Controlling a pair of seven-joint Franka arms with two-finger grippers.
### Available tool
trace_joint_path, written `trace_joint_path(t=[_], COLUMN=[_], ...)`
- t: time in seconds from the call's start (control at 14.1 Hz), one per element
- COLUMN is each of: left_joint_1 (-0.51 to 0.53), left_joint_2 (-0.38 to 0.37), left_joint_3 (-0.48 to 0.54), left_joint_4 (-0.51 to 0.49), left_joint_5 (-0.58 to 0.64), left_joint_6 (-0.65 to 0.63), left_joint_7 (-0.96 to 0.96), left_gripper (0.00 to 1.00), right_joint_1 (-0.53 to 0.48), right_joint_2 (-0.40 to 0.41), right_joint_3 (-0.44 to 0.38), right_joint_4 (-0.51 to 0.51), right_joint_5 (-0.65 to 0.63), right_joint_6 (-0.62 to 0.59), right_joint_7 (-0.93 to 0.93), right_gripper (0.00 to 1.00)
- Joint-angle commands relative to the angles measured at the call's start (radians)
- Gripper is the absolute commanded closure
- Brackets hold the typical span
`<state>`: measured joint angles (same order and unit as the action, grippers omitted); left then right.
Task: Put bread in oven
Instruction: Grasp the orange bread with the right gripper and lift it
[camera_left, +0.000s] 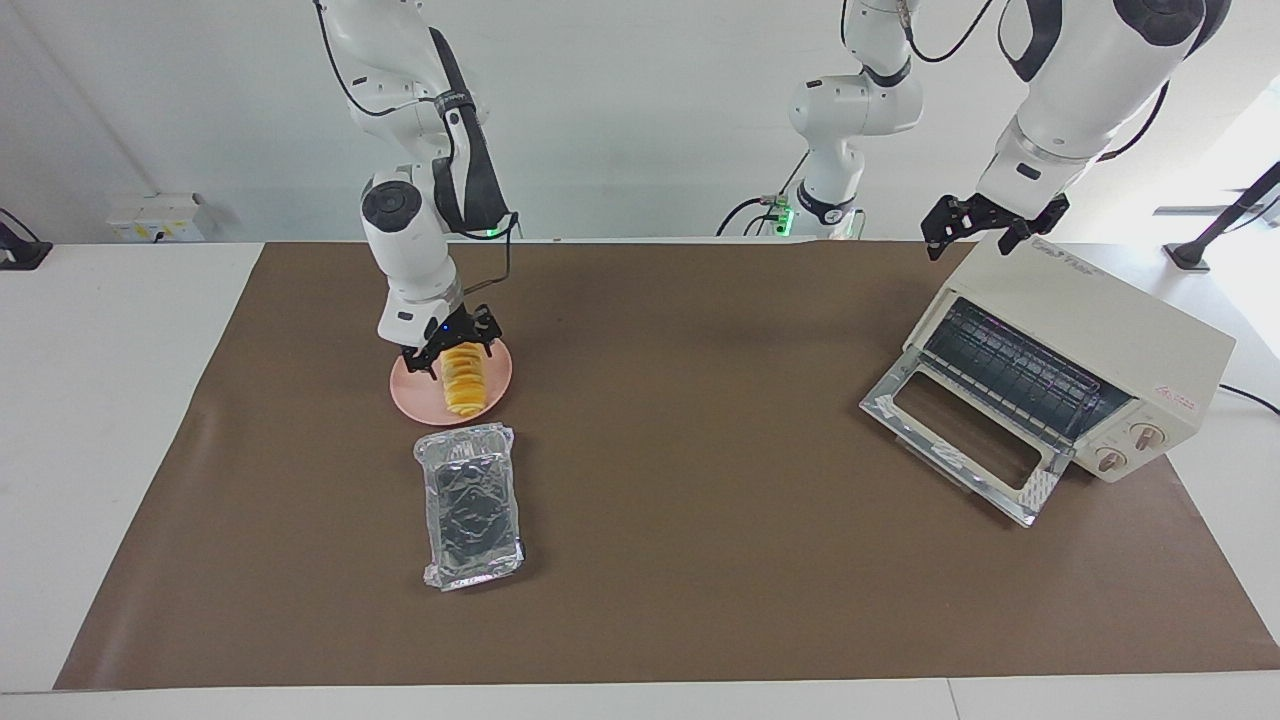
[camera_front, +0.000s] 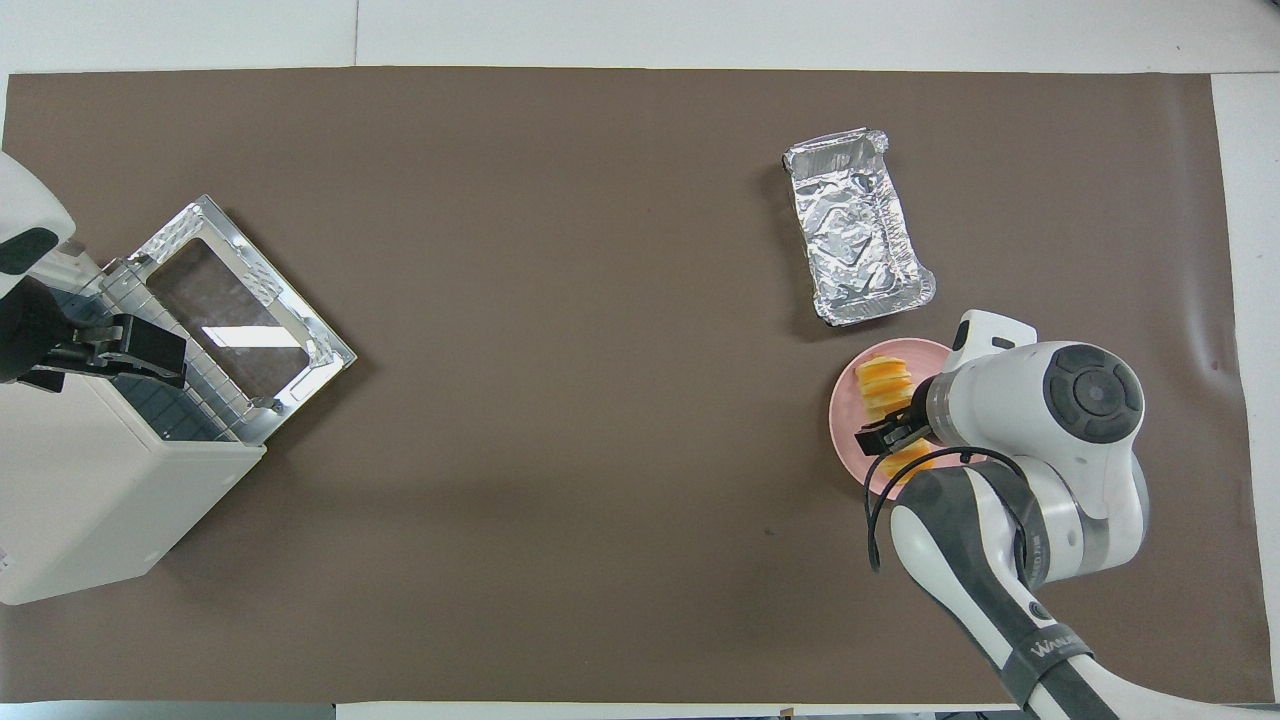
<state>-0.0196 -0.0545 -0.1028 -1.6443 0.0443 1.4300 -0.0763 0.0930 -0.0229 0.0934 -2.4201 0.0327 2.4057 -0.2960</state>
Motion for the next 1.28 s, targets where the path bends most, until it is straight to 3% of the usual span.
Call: trace_joint_path(t=[0.0,0.36,0.43,0.5,0.57,1.0,1.21], left_joint_1=[0.013,0.013,0.013,0.013,0.013,0.013,0.013], left_joint_2=[-0.025,-0.025,-0.025,-0.025,-0.025,-0.025,-0.025], left_joint_3=[-0.005,-0.005,-0.005,-0.005,-0.005,-0.005,-0.005], left_joint_4=[-0.020,-0.022,-0.020,-0.022,-0.022,-0.022,-0.020], left_joint_5=[-0.015,-0.015,-0.015,-0.015,-0.015,-0.015,-0.015], left_joint_6=[0.006,0.007,0.007,0.007,0.006,0.006,0.007], left_joint_7=[0.006,0.006,0.006,0.006,0.006,0.006,0.006], left_gripper=[0.00,0.00,0.00,0.00,0.00,0.00,0.00], right_joint_1=[-0.015,-0.030,-0.032,-0.032,-0.030,-0.015,-0.015], right_joint_2=[0.009,0.018,0.018,0.018,0.018,0.018,0.032], right_joint_3=[0.005,0.003,0.003,0.005,0.005,0.005,0.005], right_joint_4=[-0.024,-0.024,-0.022,-0.022,-0.022,-0.011,0.054], right_joint_5=[0.012,0.013,0.013,0.013,0.012,0.012,0.012], right_joint_6=[0.032,0.020,0.020,0.018,0.013,-0.009,-0.084], right_joint_7=[-0.017,0.049,0.049,0.058,0.078,0.132,0.130], right_gripper=[0.00,0.02,0.31,0.71,1.00,1.00,1.00])
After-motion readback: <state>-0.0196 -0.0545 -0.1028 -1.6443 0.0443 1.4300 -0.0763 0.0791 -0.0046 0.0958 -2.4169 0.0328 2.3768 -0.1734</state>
